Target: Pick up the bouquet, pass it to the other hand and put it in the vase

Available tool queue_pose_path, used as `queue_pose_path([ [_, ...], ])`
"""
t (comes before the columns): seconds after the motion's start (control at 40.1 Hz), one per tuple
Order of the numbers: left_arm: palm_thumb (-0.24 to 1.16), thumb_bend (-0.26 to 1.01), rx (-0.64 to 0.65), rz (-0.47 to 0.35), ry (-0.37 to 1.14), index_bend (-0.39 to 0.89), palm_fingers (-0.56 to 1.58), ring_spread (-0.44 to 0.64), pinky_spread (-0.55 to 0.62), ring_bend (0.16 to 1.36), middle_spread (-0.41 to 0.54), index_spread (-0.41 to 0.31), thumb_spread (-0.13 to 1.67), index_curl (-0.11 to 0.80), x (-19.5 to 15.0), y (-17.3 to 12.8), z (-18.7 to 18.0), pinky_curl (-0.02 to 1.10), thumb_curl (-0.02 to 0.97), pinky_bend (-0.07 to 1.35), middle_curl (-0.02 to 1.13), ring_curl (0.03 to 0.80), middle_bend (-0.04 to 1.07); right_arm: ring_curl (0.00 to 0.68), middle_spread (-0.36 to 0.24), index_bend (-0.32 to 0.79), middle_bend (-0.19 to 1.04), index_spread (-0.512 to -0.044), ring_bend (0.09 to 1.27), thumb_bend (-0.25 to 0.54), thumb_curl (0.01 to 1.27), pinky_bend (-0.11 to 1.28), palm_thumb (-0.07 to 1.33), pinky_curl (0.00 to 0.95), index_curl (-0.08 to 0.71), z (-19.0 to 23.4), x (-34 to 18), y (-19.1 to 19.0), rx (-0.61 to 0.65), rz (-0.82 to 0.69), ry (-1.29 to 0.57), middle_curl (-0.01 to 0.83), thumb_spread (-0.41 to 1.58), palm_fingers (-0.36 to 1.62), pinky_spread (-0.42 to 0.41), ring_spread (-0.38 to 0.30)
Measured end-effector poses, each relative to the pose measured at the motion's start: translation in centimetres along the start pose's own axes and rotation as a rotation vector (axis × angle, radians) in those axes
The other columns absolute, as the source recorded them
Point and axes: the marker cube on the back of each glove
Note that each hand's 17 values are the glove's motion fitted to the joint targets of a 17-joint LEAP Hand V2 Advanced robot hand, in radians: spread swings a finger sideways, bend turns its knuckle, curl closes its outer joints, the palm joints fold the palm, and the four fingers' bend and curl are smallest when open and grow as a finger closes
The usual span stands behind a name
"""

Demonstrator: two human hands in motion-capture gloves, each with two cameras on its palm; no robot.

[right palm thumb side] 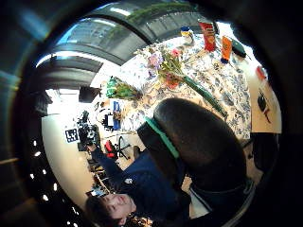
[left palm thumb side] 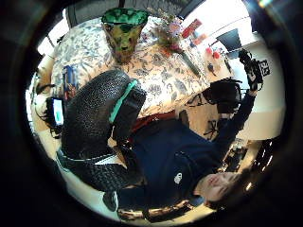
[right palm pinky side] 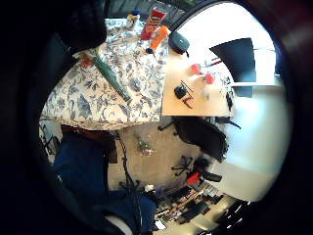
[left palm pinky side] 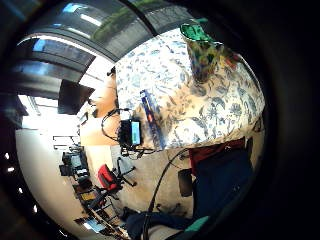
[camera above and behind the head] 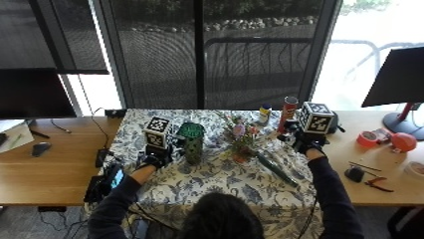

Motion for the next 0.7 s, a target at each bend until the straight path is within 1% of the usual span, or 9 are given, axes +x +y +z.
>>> queue_pose_path([
  [0.075, 0.20, -0.01, 0.012, 0.024, 0.018, 0.15, 0.26, 0.22, 0.27, 0.55, 0.166, -0.027, 1.18, 0.243, 1.0, 0.4, -0.5, 0.29, 0.206, 0.39, 0.28, 0.264, 0.19, 0.290, -0.046, 0.10, 0.24, -0.377, 0.55, 0.009, 0.19, 0.51, 0.29, 0.314, 0.143, -0.2, 0.7, -0.4, 0.001, 0.033, -0.012, 0.301, 1.19, 0.34, 0.074, 0.001],
  [0.125, 0.21, -0.01, 0.023, 0.042, 0.030, 0.15, 0.25, 0.22, 0.27, 0.55, 0.166, -0.027, 1.18, 0.247, 1.7, 0.4, -0.5, 0.30, 0.210, 0.39, 0.28, 0.267, 0.19, 0.292, -0.040, 0.11, 0.24, -0.365, 0.55, 0.011, 0.20, 0.51, 0.31, 0.314, 0.148, 0.1, 1.1, -0.8, -0.015, 0.054, -0.021, 0.305, 1.19, 0.36, 0.082, 0.001],
  [0.2, 0.21, -0.01, 0.035, 0.065, 0.046, 0.14, 0.25, 0.22, 0.27, 0.55, 0.167, -0.027, 1.18, 0.253, 2.5, 0.3, -0.5, 0.30, 0.218, 0.38, 0.29, 0.271, 0.19, 0.295, -0.034, 0.10, 0.24, -0.357, 0.55, 0.000, 0.21, 0.53, 0.33, 0.324, 0.147, 1.0, 1.9, -2.1, -0.042, 0.086, -0.029, 0.313, 1.17, 0.39, 0.106, 0.001],
  [0.324, 0.21, -0.02, 0.048, 0.095, 0.078, 0.15, 0.25, 0.22, 0.27, 0.55, 0.168, -0.027, 1.18, 0.262, 3.7, 0.2, -0.7, 0.31, 0.227, 0.38, 0.30, 0.275, 0.19, 0.305, -0.022, 0.08, 0.23, -0.321, 0.57, -0.011, 0.23, 0.60, 0.35, 0.342, 0.141, 2.7, 2.6, -3.7, -0.072, 0.133, -0.046, 0.322, 1.15, 0.44, 0.145, -0.003],
  [0.424, 0.21, -0.02, 0.071, 0.099, 0.083, 0.15, 0.24, 0.22, 0.27, 0.55, 0.168, -0.027, 1.18, 0.268, 3.9, -0.3, -0.7, 0.32, 0.232, 0.38, 0.31, 0.278, 0.18, 0.314, -0.016, 0.08, 0.23, -0.309, 0.57, -0.014, 0.24, 0.62, 0.36, 0.354, 0.143, 4.2, 3.0, -5.1, -0.069, 0.147, -0.058, 0.333, 1.14, 0.43, 0.153, -0.004],
  [0.499, 0.21, -0.02, 0.084, 0.098, 0.095, 0.14, 0.24, 0.22, 0.27, 0.55, 0.168, -0.027, 1.18, 0.271, 4.1, -0.8, -0.8, 0.32, 0.236, 0.38, 0.31, 0.280, 0.18, 0.318, -0.013, 0.09, 0.23, -0.302, 0.57, -0.013, 0.25, 0.62, 0.37, 0.358, 0.143, 5.9, 3.2, -6.8, -0.024, 0.159, -0.064, 0.339, 1.14, 0.43, 0.157, -0.005],
  [0.574, 0.21, -0.02, 0.076, 0.092, 0.115, 0.14, 0.24, 0.22, 0.27, 0.55, 0.168, -0.027, 1.19, 0.275, 4.1, -1.4, -0.7, 0.33, 0.240, 0.38, 0.32, 0.282, 0.18, 0.323, -0.014, 0.07, 0.25, -0.293, 0.59, -0.008, 0.26, 0.62, 0.40, 0.358, 0.138, 7.1, 2.5, -7.1, 0.017, 0.158, -0.070, 0.348, 1.13, 0.47, 0.160, -0.012],
  [0.699, 0.21, -0.02, 0.048, 0.088, 0.135, 0.14, 0.24, 0.22, 0.27, 0.55, 0.169, -0.027, 1.19, 0.280, 4.0, -2.7, -0.3, 0.33, 0.244, 0.38, 0.32, 0.285, 0.18, 0.334, -0.026, 0.07, 0.27, -0.267, 0.61, -0.001, 0.28, 0.62, 0.45, 0.356, 0.135, 10.7, 3.3, -9.3, -0.018, 0.178, -0.075, 0.363, 1.13, 0.52, 0.153, -0.030],
])
